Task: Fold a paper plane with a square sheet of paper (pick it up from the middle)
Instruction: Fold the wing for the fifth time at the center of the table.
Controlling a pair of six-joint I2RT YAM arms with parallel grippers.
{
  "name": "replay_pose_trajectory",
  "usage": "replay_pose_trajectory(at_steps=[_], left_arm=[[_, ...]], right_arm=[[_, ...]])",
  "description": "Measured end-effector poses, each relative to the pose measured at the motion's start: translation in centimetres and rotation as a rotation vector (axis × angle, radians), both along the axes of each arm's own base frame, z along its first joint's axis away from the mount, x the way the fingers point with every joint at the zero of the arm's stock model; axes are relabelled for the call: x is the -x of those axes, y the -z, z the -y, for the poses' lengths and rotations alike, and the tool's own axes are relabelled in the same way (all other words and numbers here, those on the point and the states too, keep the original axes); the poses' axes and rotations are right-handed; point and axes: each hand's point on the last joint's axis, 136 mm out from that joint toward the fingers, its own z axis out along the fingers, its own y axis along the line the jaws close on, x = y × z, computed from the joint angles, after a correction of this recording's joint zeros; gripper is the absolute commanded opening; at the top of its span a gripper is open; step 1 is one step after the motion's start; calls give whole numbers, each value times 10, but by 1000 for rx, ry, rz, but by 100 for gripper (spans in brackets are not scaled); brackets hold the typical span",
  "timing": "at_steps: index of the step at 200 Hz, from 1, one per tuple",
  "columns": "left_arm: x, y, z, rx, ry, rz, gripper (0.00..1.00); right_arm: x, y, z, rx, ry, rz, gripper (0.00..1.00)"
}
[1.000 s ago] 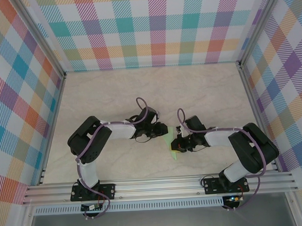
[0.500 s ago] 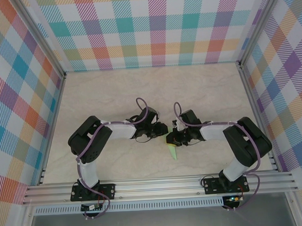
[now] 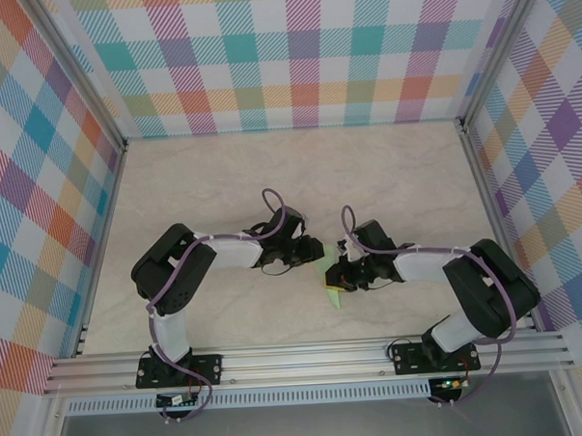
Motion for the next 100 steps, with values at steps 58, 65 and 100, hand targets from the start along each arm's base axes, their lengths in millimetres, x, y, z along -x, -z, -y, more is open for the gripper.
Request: replay_pose_trajectory(at_steps=[58, 65, 100], left_arm=[[0, 0, 0, 2, 1, -1, 31], [0, -1, 1, 3, 1, -1, 32], [2, -4, 1, 2, 6, -5, 39]], right_arm=[[18, 14, 11, 23, -5, -43, 15], [18, 11, 12, 26, -2, -37, 16], [10, -11, 25, 75, 41, 75, 27]])
